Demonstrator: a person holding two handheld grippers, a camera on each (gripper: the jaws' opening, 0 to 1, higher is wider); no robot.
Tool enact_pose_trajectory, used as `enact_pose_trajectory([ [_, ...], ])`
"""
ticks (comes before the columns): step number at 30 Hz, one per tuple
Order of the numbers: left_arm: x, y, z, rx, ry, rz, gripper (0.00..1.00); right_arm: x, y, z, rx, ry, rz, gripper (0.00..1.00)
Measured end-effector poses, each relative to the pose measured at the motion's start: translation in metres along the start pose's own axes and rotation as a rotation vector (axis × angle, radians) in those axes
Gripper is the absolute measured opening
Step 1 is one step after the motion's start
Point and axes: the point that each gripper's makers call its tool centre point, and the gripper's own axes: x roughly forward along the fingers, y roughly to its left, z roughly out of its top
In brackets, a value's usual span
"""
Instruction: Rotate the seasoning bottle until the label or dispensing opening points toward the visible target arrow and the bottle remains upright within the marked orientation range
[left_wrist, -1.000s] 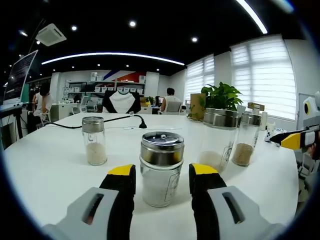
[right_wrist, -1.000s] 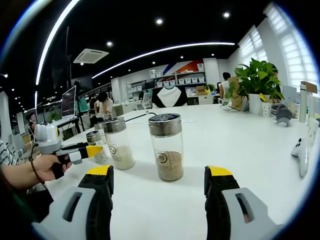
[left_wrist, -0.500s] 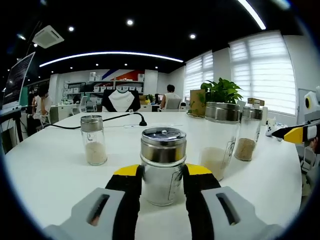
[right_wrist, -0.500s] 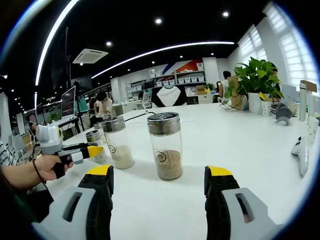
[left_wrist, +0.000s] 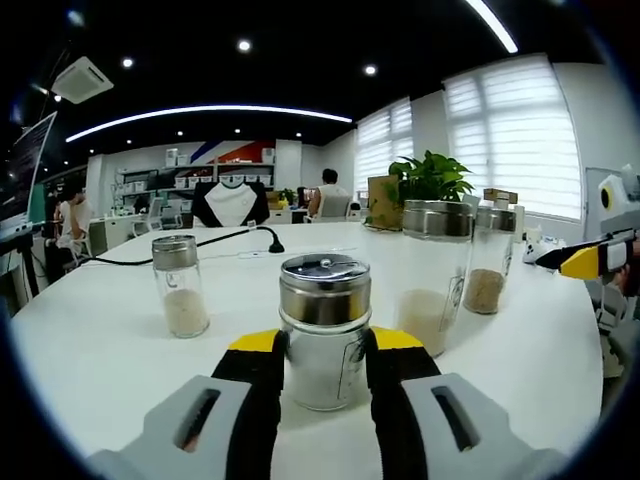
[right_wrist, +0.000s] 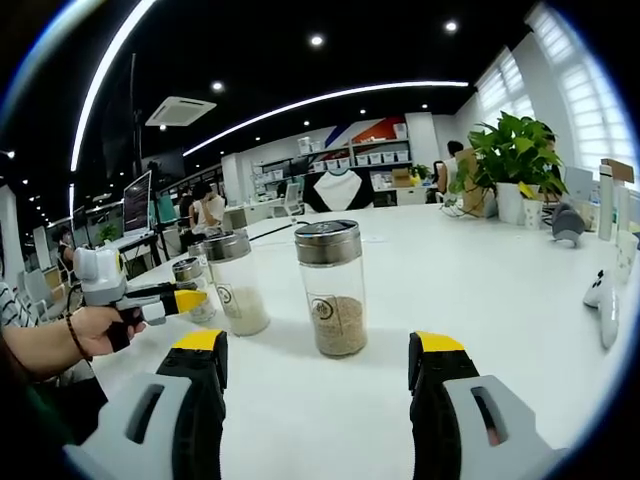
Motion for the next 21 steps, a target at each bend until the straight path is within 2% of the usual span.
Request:
enact_pose_trajectory([
  [12, 0.0036, -0.0009, 0.0006, 0.027, -0.004, -0.144, 0.33, -0.0015, 0.0033, -0.0006, 0.000, 0.004, 0.004, 0.75],
  [19, 0.0047, -0.0029, 0.0006, 0.044, 0.002, -0.272, 0.33, -0.0032, 0.0023, 0.0011, -0.007, 0.003, -0.003, 0.75],
  [21, 0.0052, -0.0025, 0.0006, 0.048, 0.004, -0.291, 0.33, -0.0032, 0.0021, 0.0013, -0.006, 0.002, -0.004, 0.75],
])
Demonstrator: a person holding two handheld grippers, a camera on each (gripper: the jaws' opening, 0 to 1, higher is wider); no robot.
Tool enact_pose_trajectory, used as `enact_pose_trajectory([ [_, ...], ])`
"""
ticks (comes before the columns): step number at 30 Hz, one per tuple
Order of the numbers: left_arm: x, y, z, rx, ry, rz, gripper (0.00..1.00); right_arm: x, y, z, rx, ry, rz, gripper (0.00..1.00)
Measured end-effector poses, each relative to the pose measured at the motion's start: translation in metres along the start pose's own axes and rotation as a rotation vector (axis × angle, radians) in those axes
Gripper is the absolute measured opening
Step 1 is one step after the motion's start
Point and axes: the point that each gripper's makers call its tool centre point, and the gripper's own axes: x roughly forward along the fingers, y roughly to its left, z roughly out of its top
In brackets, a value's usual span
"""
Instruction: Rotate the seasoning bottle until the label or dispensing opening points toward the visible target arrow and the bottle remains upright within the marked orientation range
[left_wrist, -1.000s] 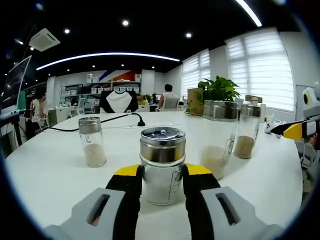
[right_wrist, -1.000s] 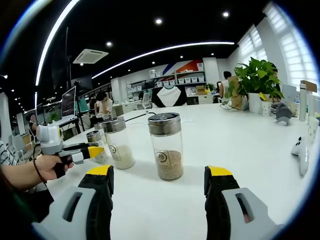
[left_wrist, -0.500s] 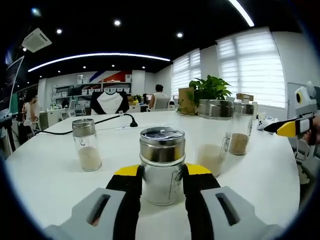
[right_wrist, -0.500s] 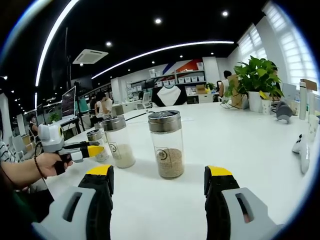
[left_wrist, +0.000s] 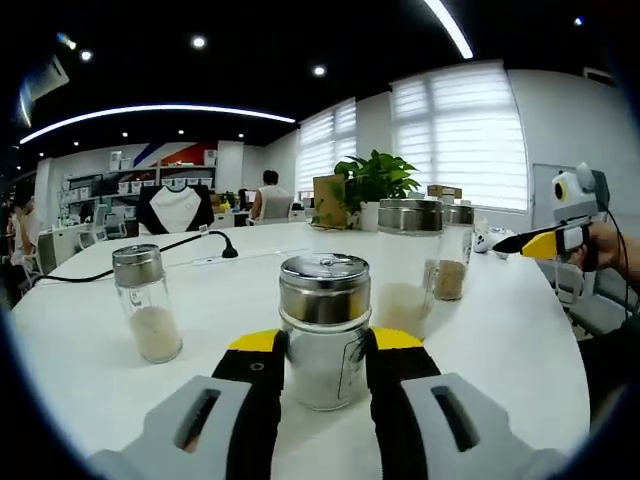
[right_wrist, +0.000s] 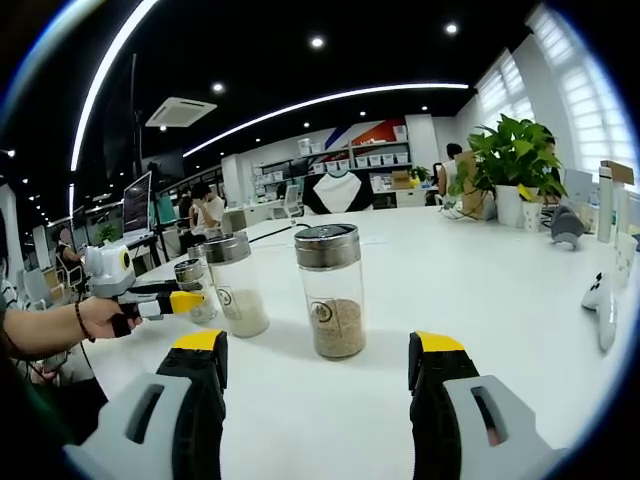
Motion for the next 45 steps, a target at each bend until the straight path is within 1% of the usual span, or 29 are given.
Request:
enact_pose_trajectory([
  [2, 0.001, -0.001, 0.000, 0.007, 0.001, -0.031, 0.33, 0.000, 0.000, 0.000, -0.002, 0.001, -0.002, 0.75],
  [8, 0.003, -0.001, 0.000, 0.013, 0.001, -0.085, 0.33, 0.004, 0.000, -0.002, -0.006, 0.007, 0.006, 0.75],
  [9, 0.003, -0.002, 0.000, 0.024, 0.005, -0.106, 0.33, 0.005, 0.002, -0.002, -0.014, 0.009, 0.010, 0.75],
  [13, 0.004, -0.003, 0.000, 0.028, 0.010, -0.144, 0.33, 0.005, 0.003, -0.001, -0.032, 0.013, 0.013, 0.75],
  [22, 0.004, -0.003, 0.000, 0.036, 0.008, -0.207, 0.33, 0.004, -0.001, -0.002, -0.036, 0.017, 0.004, 0.75],
  [32, 0.005, -0.003, 0.001, 0.041, 0.004, -0.227, 0.33, 0.006, -0.002, -0.001, -0.039, 0.019, 0.007, 0.75],
  [41, 0.005, -0.003, 0.000, 0.045, -0.002, -0.225, 0.34, 0.012, -0.005, -0.001, -0.041, 0.023, 0.011, 0.75],
  [42, 0.005, -0.002, 0.000, 0.056, -0.006, -0.213, 0.36, 0.012, -0.005, -0.001, -0.042, 0.024, 0.011, 0.75],
  [43, 0.004, 0.001, 0.001, 0.056, -0.014, -0.187, 0.40, 0.012, -0.005, -0.001, -0.041, 0.025, 0.011, 0.75],
  [45, 0.001, 0.001, 0.005, 0.056, -0.029, -0.183, 0.48, 0.012, -0.006, -0.001, -0.039, 0.025, 0.010, 0.75],
])
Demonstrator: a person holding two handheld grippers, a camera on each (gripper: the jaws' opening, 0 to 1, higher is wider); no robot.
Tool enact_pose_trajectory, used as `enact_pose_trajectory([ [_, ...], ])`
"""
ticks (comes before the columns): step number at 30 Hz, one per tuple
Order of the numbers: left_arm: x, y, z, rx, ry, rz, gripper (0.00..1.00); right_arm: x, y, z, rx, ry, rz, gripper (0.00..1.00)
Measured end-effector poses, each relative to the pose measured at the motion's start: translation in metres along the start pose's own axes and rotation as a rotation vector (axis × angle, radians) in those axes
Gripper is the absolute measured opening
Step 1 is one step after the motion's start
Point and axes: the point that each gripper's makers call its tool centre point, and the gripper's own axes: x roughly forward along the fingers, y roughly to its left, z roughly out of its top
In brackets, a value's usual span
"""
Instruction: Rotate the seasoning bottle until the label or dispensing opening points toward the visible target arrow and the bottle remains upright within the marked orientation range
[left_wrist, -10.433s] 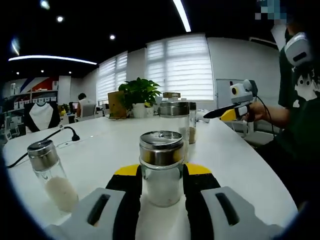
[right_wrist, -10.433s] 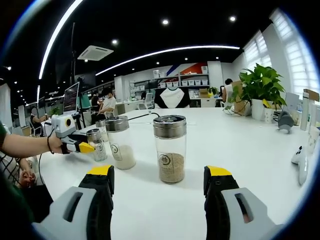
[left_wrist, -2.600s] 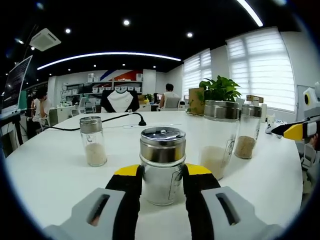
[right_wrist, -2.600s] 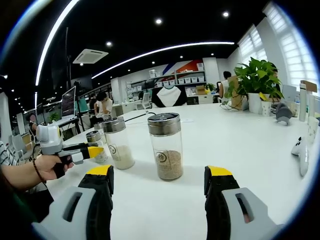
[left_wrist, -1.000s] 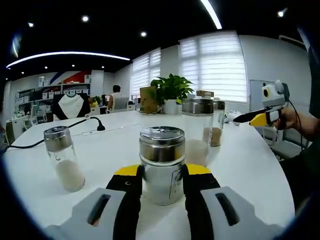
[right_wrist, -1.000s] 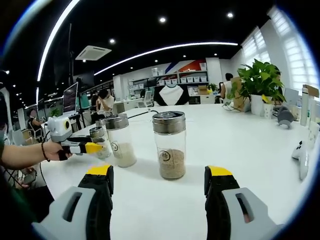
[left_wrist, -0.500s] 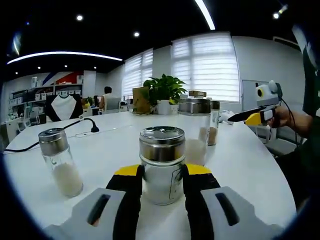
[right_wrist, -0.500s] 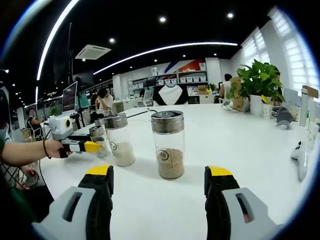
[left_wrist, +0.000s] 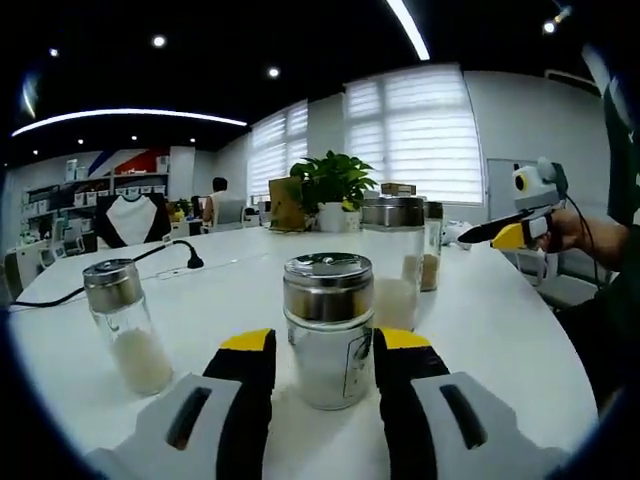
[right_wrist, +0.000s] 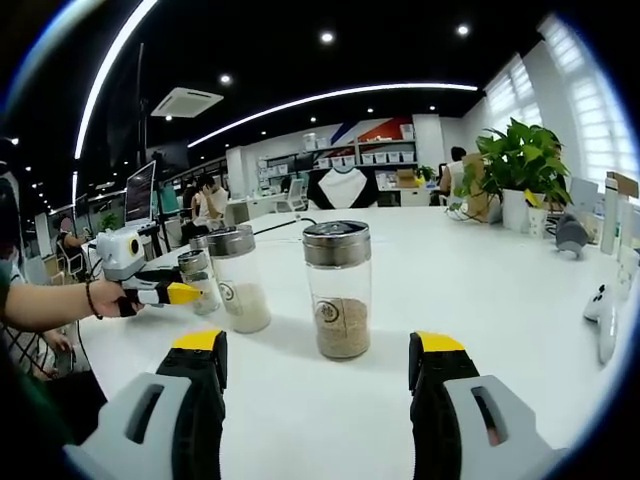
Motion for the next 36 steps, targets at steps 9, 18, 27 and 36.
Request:
enact_pose_trajectory([
  [9, -0.029, -0.005, 0.002, -0.001, 0.010, 0.068, 0.49, 0.000, -0.003, 0.002, -0.008, -0.004, -0.004, 0.76],
  [18, -0.060, -0.010, 0.013, 0.004, 0.002, 0.161, 0.51, 0.000, -0.005, 0.006, -0.024, -0.014, -0.012, 0.77],
  [27, -0.084, -0.016, 0.022, -0.018, -0.023, 0.233, 0.51, -0.001, -0.005, 0.006, -0.023, -0.015, -0.021, 0.77],
  [36, -0.106, -0.023, 0.023, -0.046, -0.040, 0.315, 0.52, -0.001, -0.003, 0.007, -0.015, -0.019, -0.025, 0.77],
])
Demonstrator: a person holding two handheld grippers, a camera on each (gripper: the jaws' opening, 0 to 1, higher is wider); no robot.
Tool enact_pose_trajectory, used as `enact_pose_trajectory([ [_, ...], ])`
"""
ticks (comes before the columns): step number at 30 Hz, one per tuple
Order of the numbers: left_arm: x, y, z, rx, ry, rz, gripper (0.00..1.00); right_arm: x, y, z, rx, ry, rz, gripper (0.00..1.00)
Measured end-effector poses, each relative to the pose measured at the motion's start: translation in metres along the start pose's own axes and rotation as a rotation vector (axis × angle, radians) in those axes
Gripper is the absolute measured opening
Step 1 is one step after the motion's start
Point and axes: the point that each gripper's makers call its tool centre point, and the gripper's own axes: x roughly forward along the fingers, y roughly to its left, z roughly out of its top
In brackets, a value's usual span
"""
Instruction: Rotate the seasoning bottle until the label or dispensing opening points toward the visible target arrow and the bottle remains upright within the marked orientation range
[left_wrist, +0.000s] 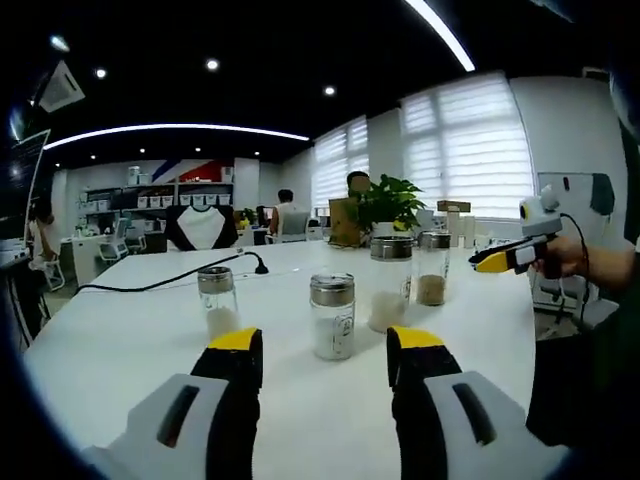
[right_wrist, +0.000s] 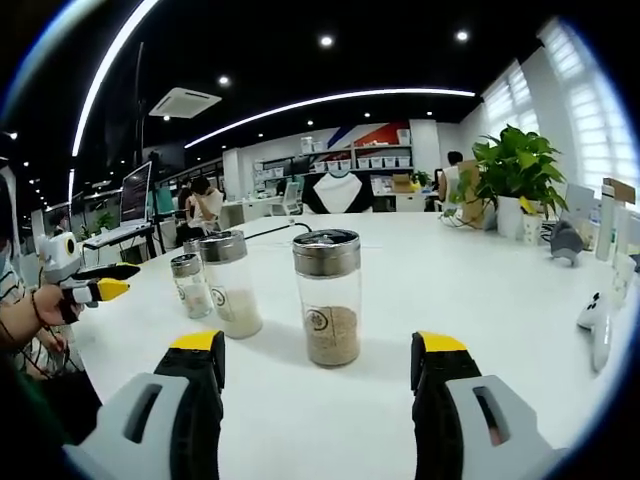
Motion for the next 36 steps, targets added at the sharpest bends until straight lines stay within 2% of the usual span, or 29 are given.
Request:
enact_pose_trajectory([
  [4, -0.010, 0.004, 0.005, -0.035, -0.034, 0.047, 0.53, 0.000, 0.002, -0.002, 0.001, 0.000, 0.001, 0.77],
  [9, -0.014, 0.008, 0.004, -0.056, -0.038, 0.074, 0.53, 0.000, 0.005, -0.005, 0.005, 0.004, 0.009, 0.77],
  [12, -0.016, 0.011, 0.003, -0.036, -0.024, 0.094, 0.53, 0.001, 0.007, -0.006, 0.013, -0.001, 0.013, 0.77],
  [20, -0.017, 0.017, 0.008, -0.030, -0.032, 0.113, 0.53, 0.000, 0.008, -0.010, 0.019, 0.002, 0.014, 0.77],
  [29, -0.006, 0.023, 0.012, -0.019, -0.032, 0.119, 0.53, -0.003, 0.007, -0.007, 0.023, -0.005, 0.010, 0.77],
  [36, 0.008, 0.039, 0.015, -0.023, -0.038, 0.144, 0.53, -0.004, 0.007, -0.008, 0.025, -0.006, 0.012, 0.77],
])
